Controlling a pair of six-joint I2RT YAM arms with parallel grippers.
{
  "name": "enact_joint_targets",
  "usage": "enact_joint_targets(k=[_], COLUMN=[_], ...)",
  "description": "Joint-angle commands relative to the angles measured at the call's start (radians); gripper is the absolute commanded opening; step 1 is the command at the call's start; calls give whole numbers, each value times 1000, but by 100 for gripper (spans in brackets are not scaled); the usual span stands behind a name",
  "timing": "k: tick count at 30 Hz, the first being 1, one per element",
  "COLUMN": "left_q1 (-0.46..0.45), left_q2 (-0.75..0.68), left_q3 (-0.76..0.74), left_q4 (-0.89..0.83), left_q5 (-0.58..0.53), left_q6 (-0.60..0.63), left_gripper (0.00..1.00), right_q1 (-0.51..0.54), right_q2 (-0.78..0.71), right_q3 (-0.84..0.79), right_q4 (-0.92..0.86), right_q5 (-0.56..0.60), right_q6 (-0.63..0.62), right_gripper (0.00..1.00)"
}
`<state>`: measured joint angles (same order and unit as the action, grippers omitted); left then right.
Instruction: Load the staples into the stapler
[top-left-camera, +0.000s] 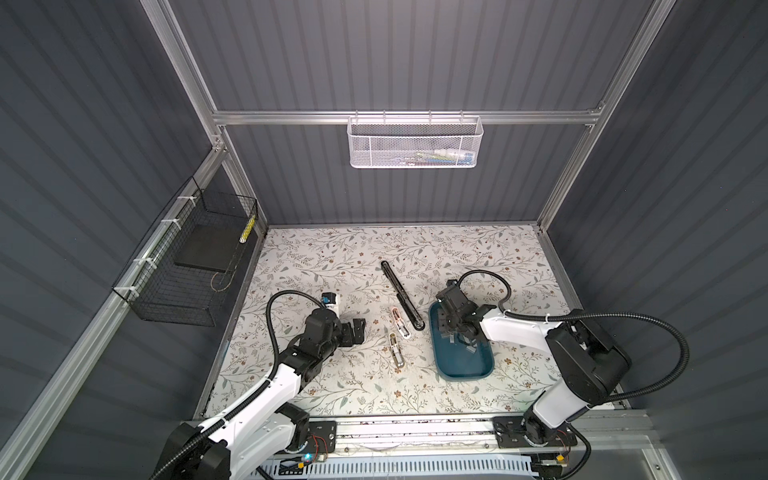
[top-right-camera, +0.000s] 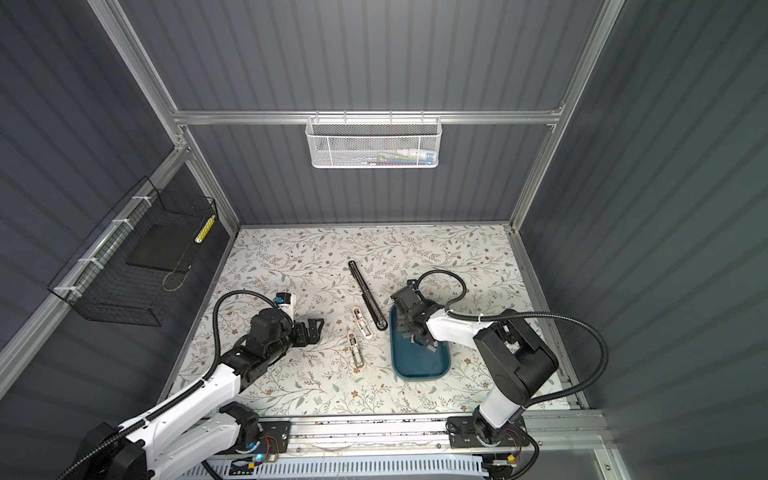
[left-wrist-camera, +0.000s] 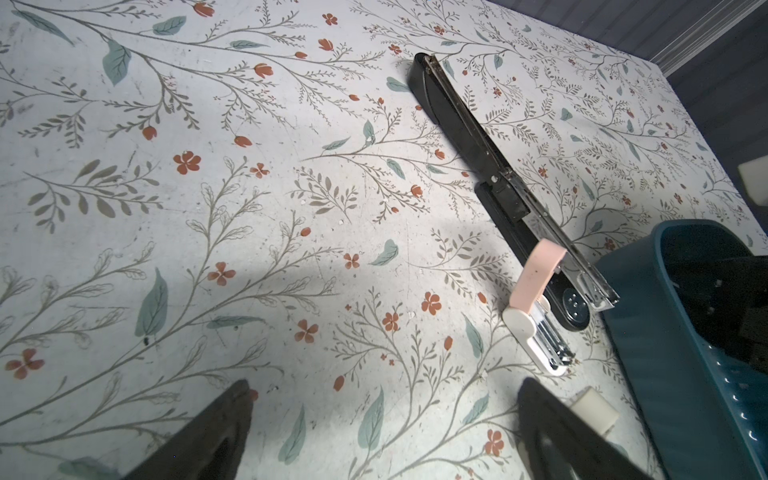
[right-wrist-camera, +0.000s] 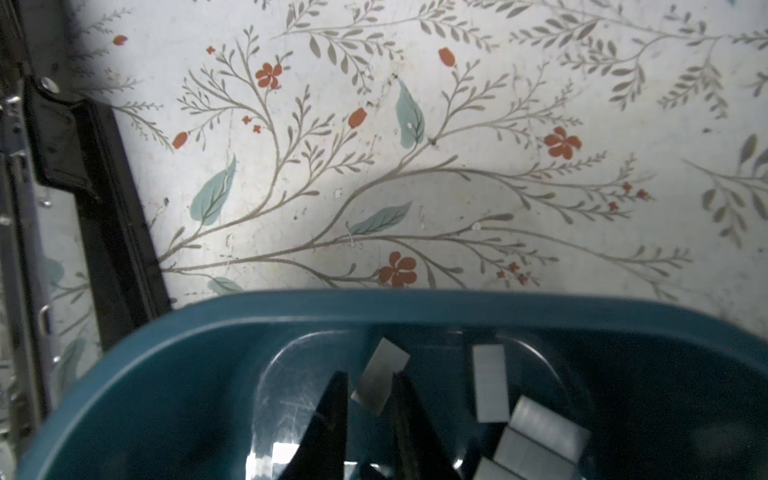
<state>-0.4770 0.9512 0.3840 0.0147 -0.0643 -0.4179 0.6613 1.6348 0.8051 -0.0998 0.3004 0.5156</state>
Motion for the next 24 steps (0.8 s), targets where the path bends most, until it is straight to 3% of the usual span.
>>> enact_joint_targets(k=[1,7,13,16,24], left_q1=[-5,-5,-5,-5,-5], left_q2=[-8,-8,-11,-12,-13], left_q3=[-11,-11,-13,-14,-16], left_q4=[-9,-7,-6,-7,-5], left_q5=[-3,-2,-2,-2,-2], left_q6=[7,7,7,6,6], left_gripper=[100,100,100,100,100], right_q1=[5,4,5,5,12], right_q2=[18,43,94,98,66], right_q3=[20,29,52,51,12], right_q4=[-41,-55,-39,-37,-28], right_q5=[39,74,42,37,28], right_q6=[18,59,69,75,85], right_gripper=[27,40,41,38,19])
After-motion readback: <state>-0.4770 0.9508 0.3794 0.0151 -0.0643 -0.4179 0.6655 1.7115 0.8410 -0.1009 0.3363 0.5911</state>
